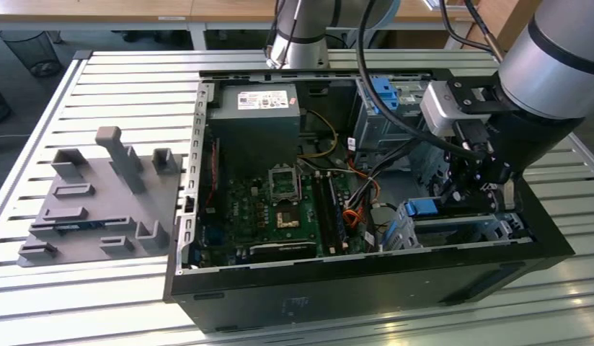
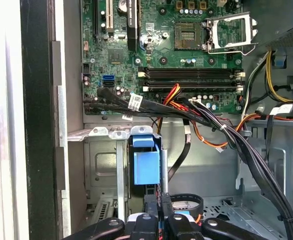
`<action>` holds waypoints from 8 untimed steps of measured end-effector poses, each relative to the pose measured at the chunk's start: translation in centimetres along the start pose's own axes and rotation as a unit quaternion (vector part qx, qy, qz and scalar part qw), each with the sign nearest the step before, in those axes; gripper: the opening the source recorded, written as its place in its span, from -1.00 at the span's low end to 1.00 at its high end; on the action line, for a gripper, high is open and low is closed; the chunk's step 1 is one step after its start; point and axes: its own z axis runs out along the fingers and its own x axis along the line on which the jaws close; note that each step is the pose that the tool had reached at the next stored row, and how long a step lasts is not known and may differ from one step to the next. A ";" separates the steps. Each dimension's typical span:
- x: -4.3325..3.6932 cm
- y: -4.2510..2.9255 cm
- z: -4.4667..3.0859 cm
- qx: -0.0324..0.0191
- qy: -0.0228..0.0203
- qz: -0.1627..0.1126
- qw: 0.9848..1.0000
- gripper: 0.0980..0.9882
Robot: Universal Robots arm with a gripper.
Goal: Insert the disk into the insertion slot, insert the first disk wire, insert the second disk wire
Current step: 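Insert the second disk wire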
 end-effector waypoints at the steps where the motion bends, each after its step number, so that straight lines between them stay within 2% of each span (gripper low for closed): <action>1: 0.00 0.00 0.02 0.000 0.000 0.000 1.000 -0.89; 8: 0.02 0.01 0.22 0.000 0.000 0.000 1.000 -0.89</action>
